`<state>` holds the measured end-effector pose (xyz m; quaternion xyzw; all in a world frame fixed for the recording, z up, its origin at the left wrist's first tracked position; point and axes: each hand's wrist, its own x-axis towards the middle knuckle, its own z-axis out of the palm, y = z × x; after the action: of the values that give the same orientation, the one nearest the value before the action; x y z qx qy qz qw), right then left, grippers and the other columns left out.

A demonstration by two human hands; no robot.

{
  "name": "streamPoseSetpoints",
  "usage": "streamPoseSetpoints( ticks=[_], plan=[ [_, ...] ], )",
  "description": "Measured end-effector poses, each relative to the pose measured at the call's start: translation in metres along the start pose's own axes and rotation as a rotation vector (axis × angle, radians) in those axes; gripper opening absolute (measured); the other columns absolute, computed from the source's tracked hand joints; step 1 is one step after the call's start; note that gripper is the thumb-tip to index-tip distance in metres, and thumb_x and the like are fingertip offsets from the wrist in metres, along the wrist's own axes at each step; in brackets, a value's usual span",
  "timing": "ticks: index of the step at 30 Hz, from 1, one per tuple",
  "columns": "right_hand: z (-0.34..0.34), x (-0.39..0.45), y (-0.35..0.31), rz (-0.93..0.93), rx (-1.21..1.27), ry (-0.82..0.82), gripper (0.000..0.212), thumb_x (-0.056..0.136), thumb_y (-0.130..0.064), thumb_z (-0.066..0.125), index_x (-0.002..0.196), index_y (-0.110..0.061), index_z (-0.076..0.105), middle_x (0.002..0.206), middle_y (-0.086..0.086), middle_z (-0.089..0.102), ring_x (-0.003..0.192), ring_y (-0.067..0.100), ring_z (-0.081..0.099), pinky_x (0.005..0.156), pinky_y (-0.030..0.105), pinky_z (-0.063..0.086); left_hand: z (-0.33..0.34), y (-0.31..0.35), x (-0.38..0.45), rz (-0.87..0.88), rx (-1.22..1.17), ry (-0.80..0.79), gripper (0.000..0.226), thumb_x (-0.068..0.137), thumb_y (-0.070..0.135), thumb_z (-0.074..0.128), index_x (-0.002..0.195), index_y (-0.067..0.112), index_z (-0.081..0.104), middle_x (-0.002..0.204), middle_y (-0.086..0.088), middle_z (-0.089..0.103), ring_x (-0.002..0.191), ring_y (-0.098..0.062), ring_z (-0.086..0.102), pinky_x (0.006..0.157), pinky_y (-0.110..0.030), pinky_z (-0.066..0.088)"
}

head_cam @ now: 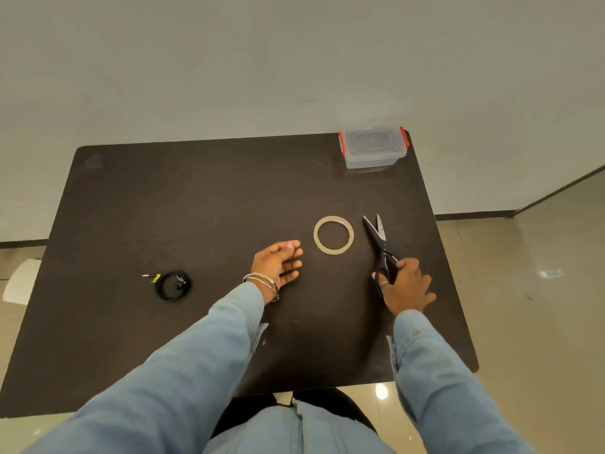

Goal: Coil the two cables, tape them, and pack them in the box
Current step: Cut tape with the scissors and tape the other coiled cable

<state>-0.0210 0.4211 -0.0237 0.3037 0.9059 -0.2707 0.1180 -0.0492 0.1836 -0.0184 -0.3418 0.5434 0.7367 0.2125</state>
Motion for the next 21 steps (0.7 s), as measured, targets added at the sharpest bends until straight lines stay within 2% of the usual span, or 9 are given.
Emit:
streamPoseSetpoints(
  ticks=[4,6,7,9,10,12,14,17,21],
  plan=[
    [0.015,-0.004,-0.005,-0.012,-0.332,-0.056,0.045,0.091,-0.032,0.058,0.127,-0.013,0.039,0.135,0.017,0.047,0.128,0.038,0.040,0.105,0.057,0.028,-0.003,-0.008,-0.014,0.035,-0.059,0.027,0.014,0.092,0.019,0.057,0.093,0.020,0.071,0.087,0.001,0.071,0.072,-0.013,0.062,0.066,-0.029,0.052],
    [0.018,-0.011,-0.021,-0.016,-0.525,-0.016,0.043,0.094,-0.029,0.052,0.131,-0.009,0.041,0.137,0.021,0.044,0.128,0.042,0.038,0.105,0.058,0.027,-0.009,-0.008,-0.019,0.051,-0.093,0.041,0.013,0.091,0.019,0.059,0.093,0.020,0.072,0.086,0.001,0.070,0.072,-0.013,0.062,0.065,-0.028,0.052],
    [0.018,-0.014,-0.032,-0.056,-0.547,0.018,0.039,0.094,-0.027,0.050,0.128,-0.008,0.045,0.133,0.021,0.047,0.125,0.042,0.042,0.103,0.057,0.030,-0.014,-0.009,-0.021,0.062,-0.108,0.047,0.013,0.091,0.018,0.060,0.092,0.020,0.072,0.084,0.000,0.070,0.071,-0.013,0.061,0.064,-0.028,0.051],
    [0.020,-0.022,-0.059,-0.241,-0.394,0.026,0.028,0.094,-0.025,0.051,0.115,-0.007,0.056,0.116,0.017,0.061,0.112,0.037,0.053,0.095,0.047,0.038,-0.025,-0.007,-0.026,0.108,-0.133,0.051,0.012,0.090,0.017,0.061,0.091,0.020,0.072,0.079,0.000,0.068,0.067,-0.013,0.059,0.061,-0.028,0.050],
    [0.021,-0.029,-0.075,-0.328,-0.182,-0.049,0.024,0.093,-0.027,0.054,0.106,-0.008,0.062,0.105,0.014,0.066,0.103,0.032,0.059,0.089,0.042,0.042,-0.032,-0.007,-0.028,0.138,-0.140,0.052,0.012,0.089,0.016,0.061,0.090,0.020,0.072,0.076,0.000,0.067,0.064,-0.013,0.058,0.060,-0.027,0.049],
    [0.026,-0.052,-0.110,-0.310,0.328,-0.395,0.020,0.090,-0.029,0.061,0.091,-0.011,0.069,0.088,0.008,0.072,0.086,0.022,0.065,0.080,0.036,0.048,-0.045,-0.005,-0.033,0.206,-0.143,0.054,0.013,0.089,0.013,0.061,0.091,0.020,0.072,0.071,-0.002,0.064,0.057,-0.012,0.055,0.056,-0.026,0.049],
    [0.037,-0.077,-0.140,-0.199,0.604,-0.674,0.022,0.089,-0.032,0.063,0.089,-0.012,0.072,0.087,0.007,0.074,0.080,0.017,0.067,0.074,0.031,0.051,-0.062,-0.004,-0.038,0.275,-0.127,0.068,0.014,0.088,0.010,0.061,0.090,0.020,0.072,0.067,-0.003,0.063,0.051,-0.011,0.053,0.052,-0.025,0.049],
    [0.060,-0.104,-0.169,-0.173,0.646,-0.838,0.026,0.087,-0.034,0.065,0.091,-0.011,0.074,0.083,0.006,0.072,0.075,0.012,0.064,0.070,0.028,0.050,-0.096,0.001,-0.042,0.366,-0.065,0.125,0.017,0.086,0.008,0.064,0.092,0.021,0.072,0.065,-0.005,0.064,0.048,-0.012,0.052,0.051,-0.025,0.049],
    [0.092,-0.130,-0.195,-0.109,0.671,-0.892,0.015,0.085,-0.022,0.070,0.092,-0.009,0.074,0.079,0.005,0.070,0.071,0.013,0.059,0.064,0.025,0.048,-0.145,0.009,-0.046,0.428,0.043,0.195,0.025,0.084,0.003,0.066,0.108,0.010,0.066,0.062,-0.007,0.059,0.045,-0.010,0.051,0.049,-0.023,0.050]
  ],
)
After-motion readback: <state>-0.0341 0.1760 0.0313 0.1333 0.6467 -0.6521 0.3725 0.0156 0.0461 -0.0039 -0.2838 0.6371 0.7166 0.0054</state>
